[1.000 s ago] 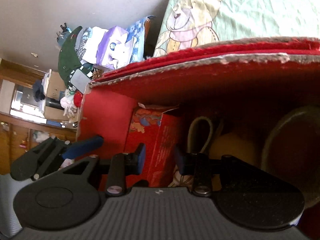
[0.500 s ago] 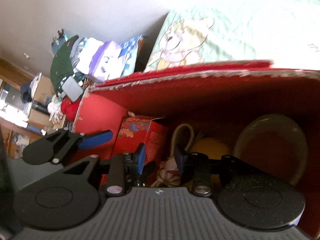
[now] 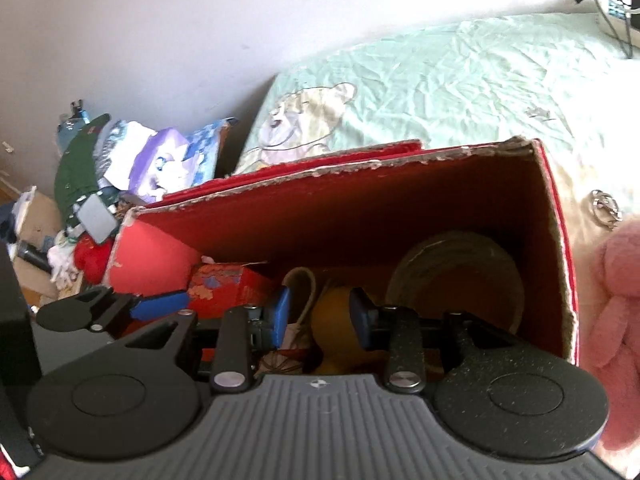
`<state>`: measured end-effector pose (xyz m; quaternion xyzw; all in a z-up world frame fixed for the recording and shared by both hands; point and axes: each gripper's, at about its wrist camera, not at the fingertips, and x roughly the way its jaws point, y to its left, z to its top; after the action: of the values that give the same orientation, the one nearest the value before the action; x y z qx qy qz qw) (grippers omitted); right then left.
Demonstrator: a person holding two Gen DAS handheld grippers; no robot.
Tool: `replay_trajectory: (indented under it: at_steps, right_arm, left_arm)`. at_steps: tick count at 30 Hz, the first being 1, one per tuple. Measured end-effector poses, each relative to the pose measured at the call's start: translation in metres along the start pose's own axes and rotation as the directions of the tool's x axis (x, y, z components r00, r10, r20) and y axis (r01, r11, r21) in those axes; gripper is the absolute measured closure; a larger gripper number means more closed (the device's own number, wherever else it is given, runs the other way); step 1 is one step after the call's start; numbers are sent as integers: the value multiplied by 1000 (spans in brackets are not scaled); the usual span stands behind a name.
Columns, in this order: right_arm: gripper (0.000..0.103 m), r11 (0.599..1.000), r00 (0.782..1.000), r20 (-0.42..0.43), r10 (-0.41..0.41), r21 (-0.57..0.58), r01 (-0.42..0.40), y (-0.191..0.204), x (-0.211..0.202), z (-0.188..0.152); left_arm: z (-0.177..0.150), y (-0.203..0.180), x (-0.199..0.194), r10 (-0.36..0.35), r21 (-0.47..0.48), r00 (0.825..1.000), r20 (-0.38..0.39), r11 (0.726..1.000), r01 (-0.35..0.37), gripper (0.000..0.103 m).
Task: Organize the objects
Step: 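Open the right gripper to release the tissue box in the box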
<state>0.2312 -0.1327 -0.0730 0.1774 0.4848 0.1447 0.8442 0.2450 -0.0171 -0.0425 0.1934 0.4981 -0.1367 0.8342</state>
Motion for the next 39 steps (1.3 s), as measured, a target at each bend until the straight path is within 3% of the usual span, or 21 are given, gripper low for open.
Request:
replay_trajectory:
  at_steps: [4,14,39]
  right_arm:
    - [66,999,999,-30,-45,-29,44,7,7,0]
    - [66,992,995,-10,-102,-72,101,17,6,-8]
    - [68,965,975,40,-217,-145,220,31,5,-16]
  left_arm:
    - [-1,1,-1,2,-12,1000,1,1000,-2,21]
    - [-4,4,-5,19,-19,1000,9,1000,-19,16]
    - [-4,11,-7,-31,-54,999,36,998,33,13]
